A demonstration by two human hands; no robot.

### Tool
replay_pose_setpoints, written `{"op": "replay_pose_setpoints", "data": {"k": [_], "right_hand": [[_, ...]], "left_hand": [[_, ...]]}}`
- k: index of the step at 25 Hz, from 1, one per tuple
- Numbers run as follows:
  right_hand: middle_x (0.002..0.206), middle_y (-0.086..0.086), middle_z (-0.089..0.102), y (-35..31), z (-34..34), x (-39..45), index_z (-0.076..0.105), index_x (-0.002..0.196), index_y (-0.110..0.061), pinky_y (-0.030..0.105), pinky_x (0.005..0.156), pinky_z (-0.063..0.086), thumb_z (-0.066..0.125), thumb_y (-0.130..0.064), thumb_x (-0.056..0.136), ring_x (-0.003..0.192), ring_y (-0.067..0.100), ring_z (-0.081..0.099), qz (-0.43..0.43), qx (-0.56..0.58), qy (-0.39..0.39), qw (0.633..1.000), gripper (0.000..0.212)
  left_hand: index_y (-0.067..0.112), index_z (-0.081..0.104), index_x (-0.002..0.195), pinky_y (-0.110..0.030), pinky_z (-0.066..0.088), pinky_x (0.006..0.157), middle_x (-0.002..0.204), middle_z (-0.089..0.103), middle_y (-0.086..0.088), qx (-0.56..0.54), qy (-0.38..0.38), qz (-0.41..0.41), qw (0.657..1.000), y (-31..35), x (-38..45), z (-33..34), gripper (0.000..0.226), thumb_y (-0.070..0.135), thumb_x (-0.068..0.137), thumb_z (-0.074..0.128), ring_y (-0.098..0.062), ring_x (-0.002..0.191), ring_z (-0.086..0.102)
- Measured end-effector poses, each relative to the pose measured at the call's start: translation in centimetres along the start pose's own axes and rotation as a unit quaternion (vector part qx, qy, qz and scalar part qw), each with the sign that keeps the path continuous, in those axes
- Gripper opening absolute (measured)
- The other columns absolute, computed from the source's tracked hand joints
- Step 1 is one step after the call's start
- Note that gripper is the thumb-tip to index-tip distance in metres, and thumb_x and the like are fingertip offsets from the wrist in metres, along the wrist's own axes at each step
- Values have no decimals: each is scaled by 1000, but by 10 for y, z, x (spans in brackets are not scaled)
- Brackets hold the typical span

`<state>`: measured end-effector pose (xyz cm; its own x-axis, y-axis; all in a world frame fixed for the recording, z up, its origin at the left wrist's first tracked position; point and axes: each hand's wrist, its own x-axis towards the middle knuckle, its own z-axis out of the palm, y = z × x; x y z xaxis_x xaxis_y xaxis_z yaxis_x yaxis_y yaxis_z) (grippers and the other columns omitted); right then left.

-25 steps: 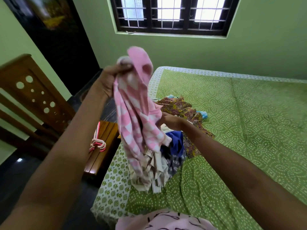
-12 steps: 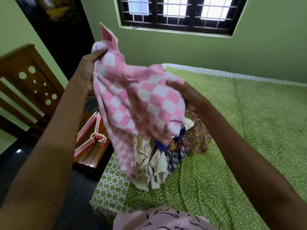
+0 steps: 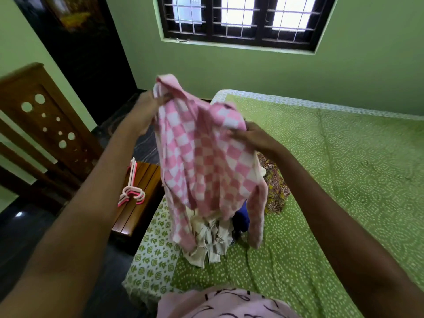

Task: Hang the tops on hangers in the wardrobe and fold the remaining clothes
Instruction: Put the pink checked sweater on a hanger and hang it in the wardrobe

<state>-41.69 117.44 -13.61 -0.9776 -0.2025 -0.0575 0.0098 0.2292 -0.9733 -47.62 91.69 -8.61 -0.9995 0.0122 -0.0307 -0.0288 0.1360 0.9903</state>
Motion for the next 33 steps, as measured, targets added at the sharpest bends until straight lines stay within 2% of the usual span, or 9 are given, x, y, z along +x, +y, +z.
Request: {"op": "replay_pose_setpoints", "data": {"k": [5,8,11,15,18,22,26,30,33], "right_hand": [[73,2,71,74,20,-16,64,92,-5,24,62,54,59,-5,63,63,14,66,125,209,-24,970,29],[74,-2,71,95,32,-22,63,98,-15,27,69,54,60,-1,58,70,15,65,166,237,18,957,43],[69,-8,68,90,22,-21,61,98,-12,19,54,51,61,7,63,62,7,62,140,129,45,981,40],[82,4,59,72,-3,-21,57,106,-4,25,59,46,54,-3,67,72,14,53,73,-69,64,993,39],[69,7,53,70,-11,-18,50,82,-9,32,57,30,55,-14,63,63,24,46,-8,-299,145,943,20],[70,15,58,78,-15,-13,54,93,-5,31,54,24,63,-8,69,63,29,50,-11,-341,185,922,26],[61,17,54,79,-16,-11,50,61,-5,37,52,17,46,-26,59,59,28,45,4,-365,195,910,22],[60,14,48,81,-15,-9,40,63,-9,32,56,14,49,-21,79,61,22,41,-2,-281,249,927,22],[58,5,48,78,-18,-6,43,60,-11,34,56,18,55,-17,84,64,21,43,19,-260,271,927,28]], "left_hand": [[4,62,103,-19,49,59,79,59,0,109,30,4,994,-45,-3,16,25,-7,88,46,-4,63,55],[2,59,110,-6,44,52,91,59,-6,135,8,11,991,-62,-9,19,26,-6,87,50,-7,71,54],[4,51,109,-8,43,60,94,57,-2,148,-9,50,988,-78,-8,11,29,-10,84,54,-13,87,50],[0,58,105,-23,42,68,102,62,-16,253,3,48,966,-98,-1,-2,24,-8,82,56,-18,89,52],[-1,63,104,-27,40,72,103,65,-19,321,-27,53,945,-109,0,-6,24,-6,81,59,-21,88,56],[3,63,103,-22,42,66,99,64,-10,295,-20,88,951,-123,-17,-3,30,22,80,63,-22,88,58],[32,47,98,-1,38,64,92,50,22,208,-4,97,973,-128,-32,3,31,44,72,56,9,80,48],[22,34,107,-23,45,70,94,50,14,192,-36,73,978,-134,-29,2,39,39,77,53,-3,84,51],[14,39,107,-13,39,66,96,52,1,235,-103,92,962,-126,-28,-5,57,45,62,56,-8,83,50]]}}
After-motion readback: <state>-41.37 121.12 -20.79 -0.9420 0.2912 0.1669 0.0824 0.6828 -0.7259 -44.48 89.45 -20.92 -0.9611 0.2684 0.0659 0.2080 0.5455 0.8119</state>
